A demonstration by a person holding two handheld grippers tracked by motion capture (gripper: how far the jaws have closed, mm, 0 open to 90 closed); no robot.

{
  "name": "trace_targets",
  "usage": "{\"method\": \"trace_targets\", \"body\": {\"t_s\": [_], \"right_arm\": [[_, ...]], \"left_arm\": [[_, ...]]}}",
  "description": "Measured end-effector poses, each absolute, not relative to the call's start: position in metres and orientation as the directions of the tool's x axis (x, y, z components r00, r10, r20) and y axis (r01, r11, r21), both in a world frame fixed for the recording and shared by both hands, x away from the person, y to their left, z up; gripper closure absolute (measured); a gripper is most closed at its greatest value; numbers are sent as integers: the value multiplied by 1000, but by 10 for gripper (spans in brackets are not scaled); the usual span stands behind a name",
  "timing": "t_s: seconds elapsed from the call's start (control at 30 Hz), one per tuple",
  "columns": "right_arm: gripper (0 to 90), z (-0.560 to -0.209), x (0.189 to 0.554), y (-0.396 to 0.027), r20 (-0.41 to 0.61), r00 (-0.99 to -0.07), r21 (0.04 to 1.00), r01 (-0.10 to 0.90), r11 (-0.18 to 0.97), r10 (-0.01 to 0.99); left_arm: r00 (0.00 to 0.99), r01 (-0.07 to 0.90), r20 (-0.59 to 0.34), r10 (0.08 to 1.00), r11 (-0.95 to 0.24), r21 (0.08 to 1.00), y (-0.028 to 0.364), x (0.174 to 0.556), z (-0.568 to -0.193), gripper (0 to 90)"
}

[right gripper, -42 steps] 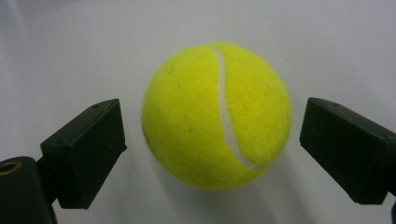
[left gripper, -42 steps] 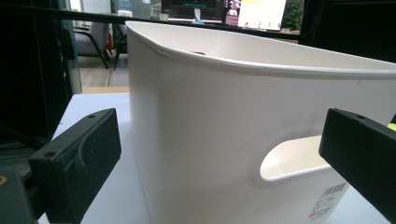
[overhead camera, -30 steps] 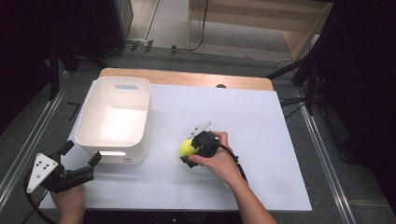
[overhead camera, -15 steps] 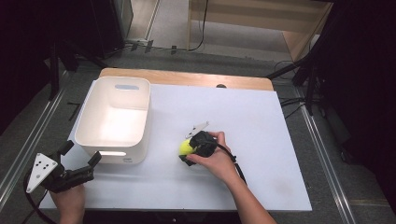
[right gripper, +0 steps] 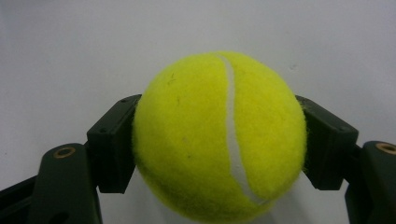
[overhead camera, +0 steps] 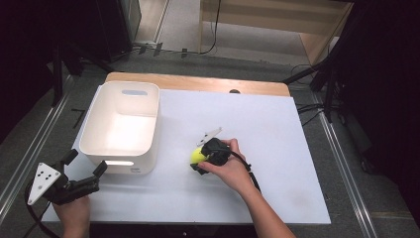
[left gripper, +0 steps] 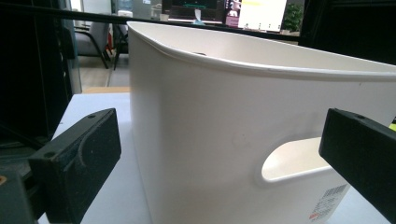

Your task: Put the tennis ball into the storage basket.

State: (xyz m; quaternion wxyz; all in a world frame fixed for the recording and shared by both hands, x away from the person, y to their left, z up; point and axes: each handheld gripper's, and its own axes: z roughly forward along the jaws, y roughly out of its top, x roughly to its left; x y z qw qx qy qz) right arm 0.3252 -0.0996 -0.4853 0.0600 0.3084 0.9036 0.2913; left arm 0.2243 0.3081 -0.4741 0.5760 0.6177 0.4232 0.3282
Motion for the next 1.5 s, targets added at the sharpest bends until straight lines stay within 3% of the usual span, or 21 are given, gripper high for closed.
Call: {"method": "trace_targets", "body": {"t_s": [1.5], "right_arm": [[233,-426,346,-95,105,-850,610,466,641,517]], "left_arm": [[434,143,-84,897,23,990,308,223,-474,0]]}}
